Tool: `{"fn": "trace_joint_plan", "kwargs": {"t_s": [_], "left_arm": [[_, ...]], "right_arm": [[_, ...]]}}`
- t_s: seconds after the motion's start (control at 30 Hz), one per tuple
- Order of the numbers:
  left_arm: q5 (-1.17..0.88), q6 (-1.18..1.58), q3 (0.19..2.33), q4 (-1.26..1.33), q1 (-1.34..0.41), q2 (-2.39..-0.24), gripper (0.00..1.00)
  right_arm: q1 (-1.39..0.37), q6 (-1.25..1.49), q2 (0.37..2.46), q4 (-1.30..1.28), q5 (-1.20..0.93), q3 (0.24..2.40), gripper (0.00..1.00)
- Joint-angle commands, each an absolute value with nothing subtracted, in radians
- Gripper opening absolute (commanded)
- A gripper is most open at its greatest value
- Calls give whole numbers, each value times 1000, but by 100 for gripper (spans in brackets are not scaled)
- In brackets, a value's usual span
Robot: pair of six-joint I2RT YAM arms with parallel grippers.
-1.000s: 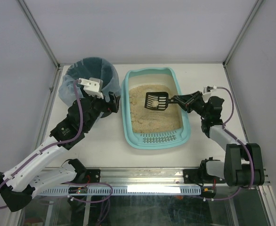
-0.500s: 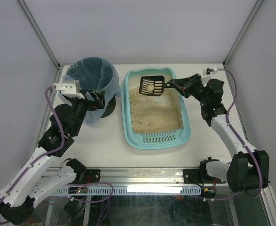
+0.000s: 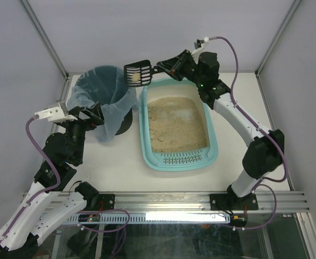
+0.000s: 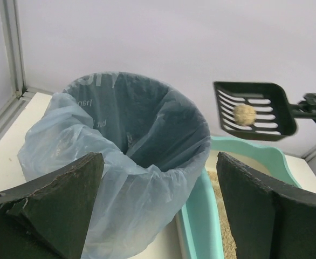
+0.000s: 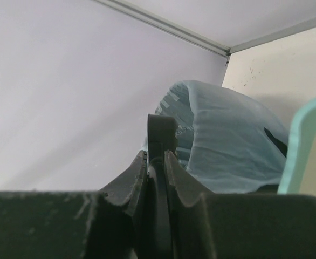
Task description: Clean the litter box
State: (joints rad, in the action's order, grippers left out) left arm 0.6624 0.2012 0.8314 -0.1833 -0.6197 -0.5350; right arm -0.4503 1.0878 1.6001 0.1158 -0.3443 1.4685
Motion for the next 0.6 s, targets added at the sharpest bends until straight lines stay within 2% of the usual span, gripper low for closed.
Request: {"fn": "trace_joint_plan", "kwargs": {"t_s": [0.0,0.23,0.57], "left_arm": [[720,208,824,-142,-606,-535,89],[723,209,824,-147,-590,-546,89],[698,222,823,-151,-563,-557,89]], "right_arm": [[-532,943,1719,60,-267,1705,0],[-627,570,1932,-58,-240,2059,0],[-730,22,1970,17,-284,2115,0]]}}
